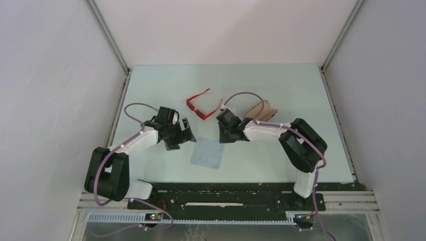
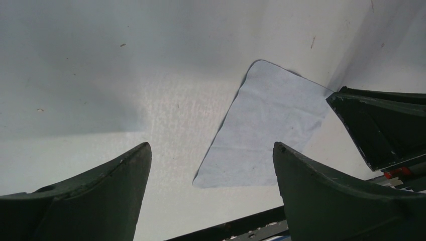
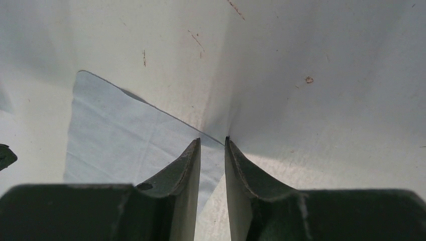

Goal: Organize the sunglasses

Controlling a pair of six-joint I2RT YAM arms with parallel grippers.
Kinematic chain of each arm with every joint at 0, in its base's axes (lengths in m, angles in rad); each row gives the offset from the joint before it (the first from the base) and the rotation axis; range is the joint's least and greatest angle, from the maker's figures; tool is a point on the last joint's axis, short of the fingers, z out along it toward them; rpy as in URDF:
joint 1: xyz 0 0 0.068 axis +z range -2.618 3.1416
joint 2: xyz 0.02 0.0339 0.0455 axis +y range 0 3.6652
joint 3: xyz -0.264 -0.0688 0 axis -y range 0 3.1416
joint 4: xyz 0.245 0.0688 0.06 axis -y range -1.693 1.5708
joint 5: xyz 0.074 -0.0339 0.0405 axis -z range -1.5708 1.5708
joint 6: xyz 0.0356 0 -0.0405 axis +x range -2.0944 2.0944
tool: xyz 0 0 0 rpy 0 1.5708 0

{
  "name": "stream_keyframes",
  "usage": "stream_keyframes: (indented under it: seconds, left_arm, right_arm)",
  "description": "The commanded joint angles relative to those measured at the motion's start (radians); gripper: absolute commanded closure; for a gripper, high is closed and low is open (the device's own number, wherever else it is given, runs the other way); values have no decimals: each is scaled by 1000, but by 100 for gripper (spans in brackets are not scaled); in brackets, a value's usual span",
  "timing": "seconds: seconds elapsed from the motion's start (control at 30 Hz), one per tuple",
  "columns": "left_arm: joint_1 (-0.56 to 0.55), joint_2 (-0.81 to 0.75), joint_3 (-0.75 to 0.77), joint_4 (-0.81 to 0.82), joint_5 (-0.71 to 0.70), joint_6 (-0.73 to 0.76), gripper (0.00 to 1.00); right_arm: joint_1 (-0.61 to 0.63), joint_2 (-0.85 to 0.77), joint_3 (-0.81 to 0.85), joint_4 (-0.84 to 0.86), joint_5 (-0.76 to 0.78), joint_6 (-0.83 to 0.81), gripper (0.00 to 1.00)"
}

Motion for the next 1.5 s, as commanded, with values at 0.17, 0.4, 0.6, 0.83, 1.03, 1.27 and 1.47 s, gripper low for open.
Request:
stream_keyframes:
  seconds: [0.17, 0.4, 0.6, 0.83, 1.03, 1.27, 1.47]
  left_arm:
    - [-4, -5, 48, 23, 1, 14, 5]
    - [-6, -6, 53, 24, 3, 14, 5]
    - [-6, -2, 54, 23, 2, 12, 5]
    - [-7, 2, 54, 28, 5, 10, 5]
    - [-22, 24, 65, 34, 7, 11, 6]
    - [-49, 69, 100, 53, 14, 6, 6]
    - [-50, 118, 154, 59, 13, 25, 4]
  right_arm:
    - [8, -22, -63, -68, 85, 2, 65]
    - [23, -19, -63, -60, 66, -12, 67]
    - [52, -14, -63, -47, 33, -11, 74]
    - [49, -20, -63, -43, 36, -5, 91]
    - [22, -37, -63, -31, 51, -47, 100]
    - [-53, -25, -43, 58, -79, -283, 100]
    - [-80, 31, 17, 41, -128, -390, 100]
